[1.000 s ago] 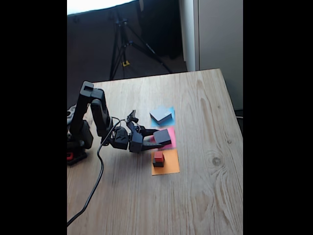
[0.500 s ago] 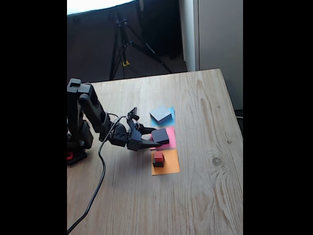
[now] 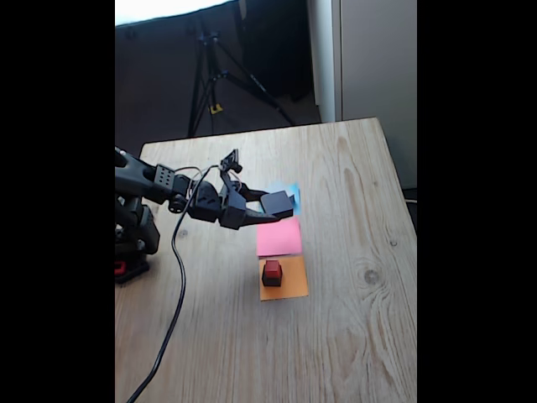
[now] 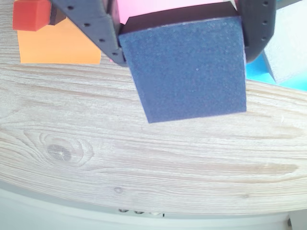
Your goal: Tower of hanoi
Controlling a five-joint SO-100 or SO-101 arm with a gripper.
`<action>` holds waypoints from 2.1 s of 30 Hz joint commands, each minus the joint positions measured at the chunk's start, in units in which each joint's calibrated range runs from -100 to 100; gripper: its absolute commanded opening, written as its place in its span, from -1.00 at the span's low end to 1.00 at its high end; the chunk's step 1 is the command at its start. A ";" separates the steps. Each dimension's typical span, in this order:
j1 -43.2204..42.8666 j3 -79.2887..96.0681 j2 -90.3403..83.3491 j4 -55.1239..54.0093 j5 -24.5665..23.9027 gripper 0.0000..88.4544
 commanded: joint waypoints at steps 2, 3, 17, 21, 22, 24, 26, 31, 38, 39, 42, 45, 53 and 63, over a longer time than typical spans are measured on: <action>-2.41 -8.12 -11.79 21.18 0.69 -0.69; -2.99 -10.85 -13.38 26.44 0.69 -0.69; -13.36 -56.31 -17.17 77.84 -0.14 -0.71; -16.12 -60.12 -18.38 81.48 -0.98 -0.71; -16.45 -59.94 -18.68 81.56 -1.15 -0.70; -17.04 -58.76 -19.44 81.56 0.03 -0.70; -17.54 -56.21 -19.97 80.67 0.69 -0.70; -18.62 -41.21 -22.92 71.93 0.69 -0.70; -18.79 -10.94 -23.45 41.17 0.69 -0.68; -18.71 -6.21 -22.47 34.21 0.69 -0.68; -18.87 2.60 -18.98 17.29 0.69 -0.69; -20.21 4.33 -14.82 10.98 0.69 -0.69; -19.79 5.24 3.57 -12.65 0.69 -0.68; -20.04 3.69 22.42 -31.59 0.69 -0.67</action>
